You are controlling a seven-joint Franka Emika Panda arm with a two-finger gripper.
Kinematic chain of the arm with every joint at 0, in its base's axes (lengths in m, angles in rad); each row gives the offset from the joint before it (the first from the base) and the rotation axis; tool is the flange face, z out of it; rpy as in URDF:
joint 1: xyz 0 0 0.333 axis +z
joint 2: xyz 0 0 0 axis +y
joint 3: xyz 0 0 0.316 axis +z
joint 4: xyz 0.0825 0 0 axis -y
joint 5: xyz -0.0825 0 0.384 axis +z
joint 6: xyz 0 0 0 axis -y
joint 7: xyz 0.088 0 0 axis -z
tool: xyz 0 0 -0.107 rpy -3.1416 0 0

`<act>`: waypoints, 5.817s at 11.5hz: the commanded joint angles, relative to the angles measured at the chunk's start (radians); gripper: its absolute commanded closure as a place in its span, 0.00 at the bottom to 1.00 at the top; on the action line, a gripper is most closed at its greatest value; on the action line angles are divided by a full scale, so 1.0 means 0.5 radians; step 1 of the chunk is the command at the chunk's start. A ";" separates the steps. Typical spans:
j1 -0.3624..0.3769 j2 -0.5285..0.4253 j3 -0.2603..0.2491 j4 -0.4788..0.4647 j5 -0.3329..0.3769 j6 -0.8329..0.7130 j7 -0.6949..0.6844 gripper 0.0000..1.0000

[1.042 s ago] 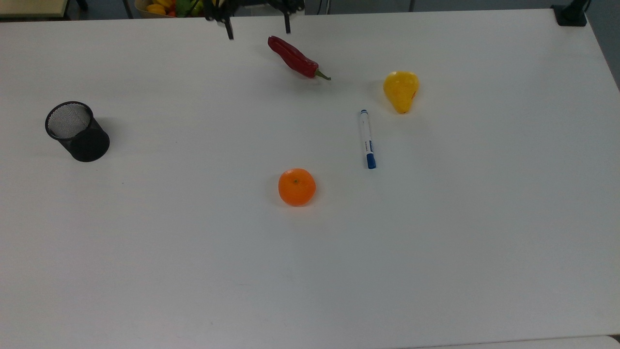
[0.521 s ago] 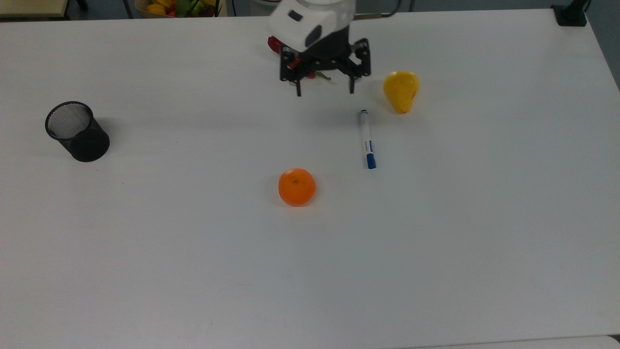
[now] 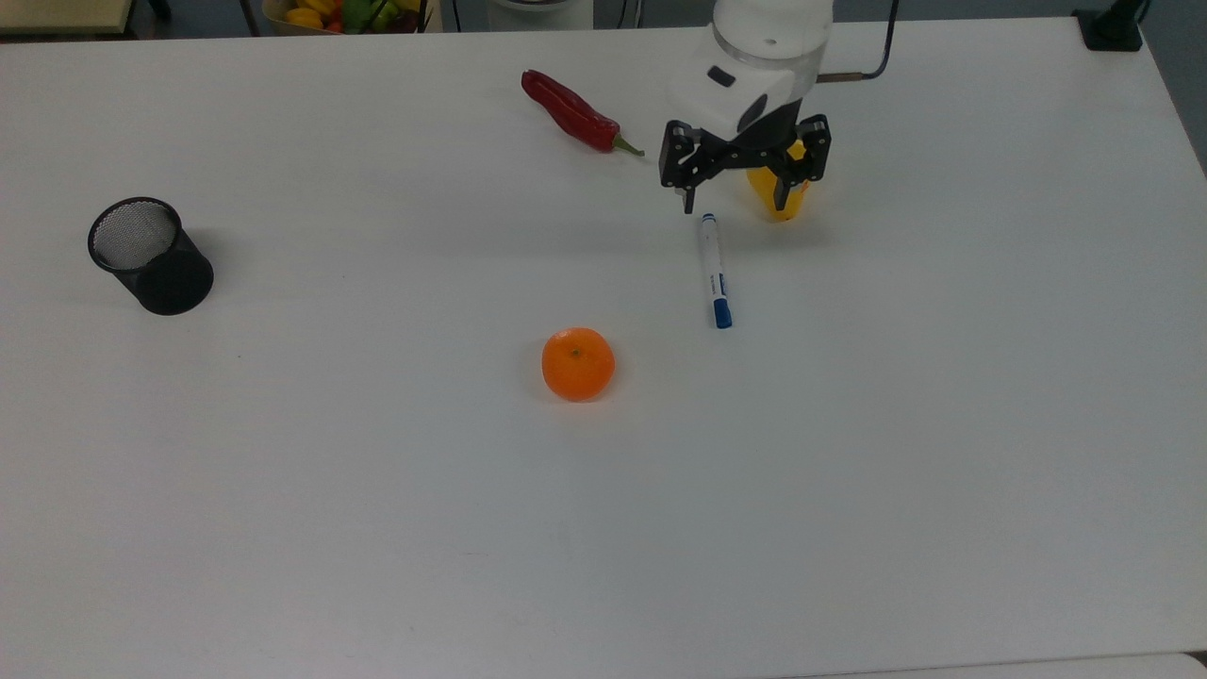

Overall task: Place marker
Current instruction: 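Lower the gripper and close it around the marker, then lift the marker off the table, then carry the marker over the black mesh pen cup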

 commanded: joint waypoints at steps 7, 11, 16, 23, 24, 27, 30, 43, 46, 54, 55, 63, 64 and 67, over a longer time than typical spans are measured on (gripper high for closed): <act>0.067 0.303 0.000 -0.025 -0.215 0.252 0.078 0.28; 0.057 0.343 0.000 -0.074 -0.243 0.304 0.069 0.42; 0.048 0.371 0.000 -0.123 -0.243 0.347 0.069 0.65; 0.030 0.337 0.000 -0.126 -0.234 0.317 0.081 1.00; 0.015 0.301 0.000 -0.126 -0.224 0.298 0.084 1.00; -0.037 0.074 0.003 -0.123 -0.197 0.078 0.075 1.00; -0.160 -0.180 0.000 -0.111 -0.084 -0.167 -0.053 1.00; -0.265 -0.786 -0.689 -0.010 0.310 -0.742 -0.931 1.00; -0.298 -0.776 -0.840 -0.010 0.282 -0.632 -1.023 1.00; -0.663 -0.617 -0.853 -0.254 0.230 0.180 -1.054 1.00; -0.697 -0.614 -0.853 -0.331 0.224 0.327 -1.051 1.00; -0.897 -0.332 -0.853 -0.592 0.199 1.435 -1.036 1.00; -0.906 -0.268 -0.853 -0.592 0.202 1.558 -1.033 1.00; -0.943 -0.120 -0.853 -0.586 0.205 1.890 -1.033 1.00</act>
